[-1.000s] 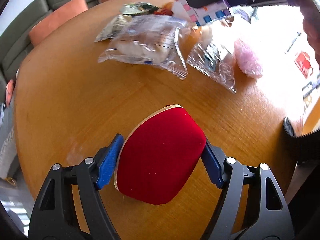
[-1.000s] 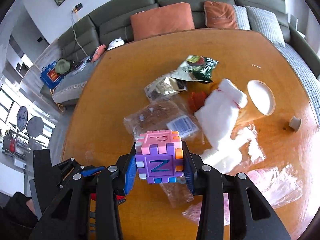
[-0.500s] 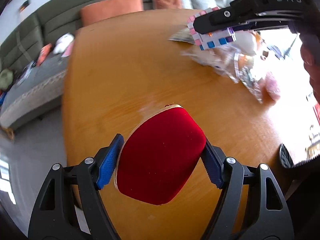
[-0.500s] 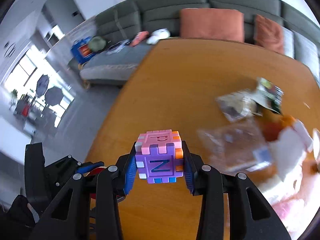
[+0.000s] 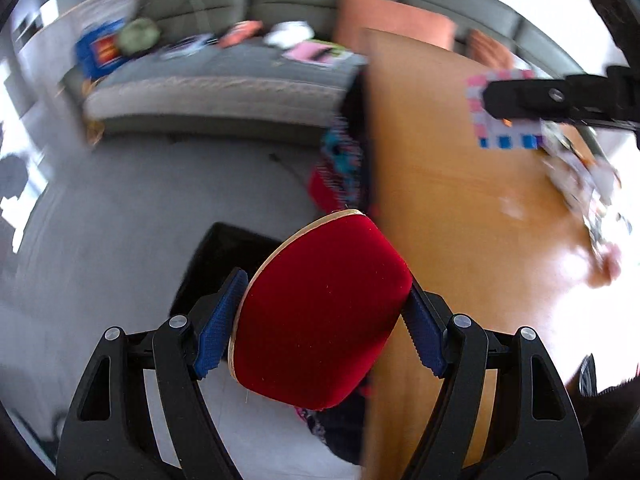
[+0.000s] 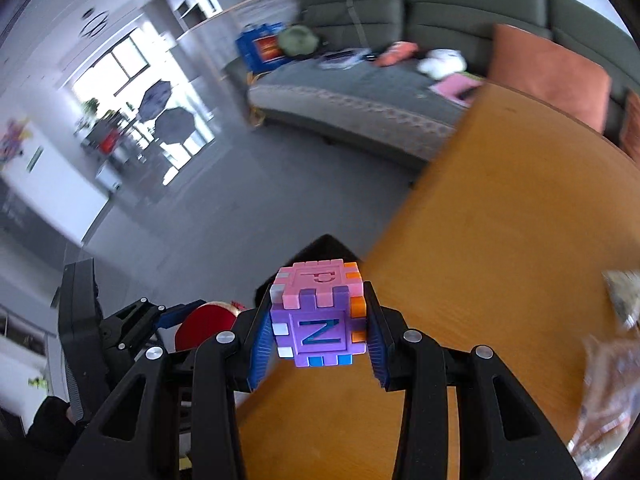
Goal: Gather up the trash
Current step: 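Carry the cube and paddle to the black bin and open both tools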
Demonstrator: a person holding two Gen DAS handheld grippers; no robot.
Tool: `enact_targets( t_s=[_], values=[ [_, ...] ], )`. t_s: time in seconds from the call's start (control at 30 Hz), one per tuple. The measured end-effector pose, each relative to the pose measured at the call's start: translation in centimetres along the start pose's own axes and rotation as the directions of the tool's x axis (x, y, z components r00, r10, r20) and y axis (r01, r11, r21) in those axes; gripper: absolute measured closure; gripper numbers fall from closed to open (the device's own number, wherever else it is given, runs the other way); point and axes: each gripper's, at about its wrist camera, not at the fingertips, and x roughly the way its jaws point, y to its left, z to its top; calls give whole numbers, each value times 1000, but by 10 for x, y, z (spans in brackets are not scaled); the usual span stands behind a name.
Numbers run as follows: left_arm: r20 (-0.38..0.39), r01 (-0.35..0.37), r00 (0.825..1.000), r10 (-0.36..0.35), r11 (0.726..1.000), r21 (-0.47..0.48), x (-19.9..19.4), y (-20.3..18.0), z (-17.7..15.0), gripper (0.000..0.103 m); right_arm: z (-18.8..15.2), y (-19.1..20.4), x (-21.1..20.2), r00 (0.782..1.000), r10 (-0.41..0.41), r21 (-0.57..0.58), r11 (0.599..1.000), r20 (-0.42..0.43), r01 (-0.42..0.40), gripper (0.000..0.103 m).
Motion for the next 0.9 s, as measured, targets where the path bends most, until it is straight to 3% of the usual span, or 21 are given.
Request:
enact_targets(
  t_s=[0.17, 0.5, 0.53, 0.57, 0.6, 0.67, 0.9],
  values=[
    [-7, -63, 998, 63, 996, -69, 4, 38, 0, 30, 30, 38, 41, 999, 43, -50, 998, -34, -45, 61],
    [-16, -115, 993, 114, 983, -143, 17, 73, 6, 29, 67, 73, 90, 993, 86, -78, 993, -77, -92, 61],
    [-13, -118, 993, 118, 981, -152, 18, 77, 8, 23, 69, 75, 94, 994, 79, -79, 993, -81, -86, 57],
    [-13, -134, 991, 134, 976, -169, 20, 81, 10, 5, 74, 77, 99, 994, 62, -76, 995, -87, -69, 43],
    [-16, -157, 987, 157, 970, -187, 22, 86, 11, 6, 77, 78, 101, 995, 54, -71, 996, -81, -60, 38],
    [-31, -179, 984, 176, 960, -217, 24, 94, 12, 6, 84, 78, 104, 996, 58, -62, 996, -70, -62, 37],
    [-52, -155, 988, 146, 944, -290, 24, 106, 8, 6, 79, 71, 98, 995, 72, -42, 996, -66, -74, 36]
  ],
)
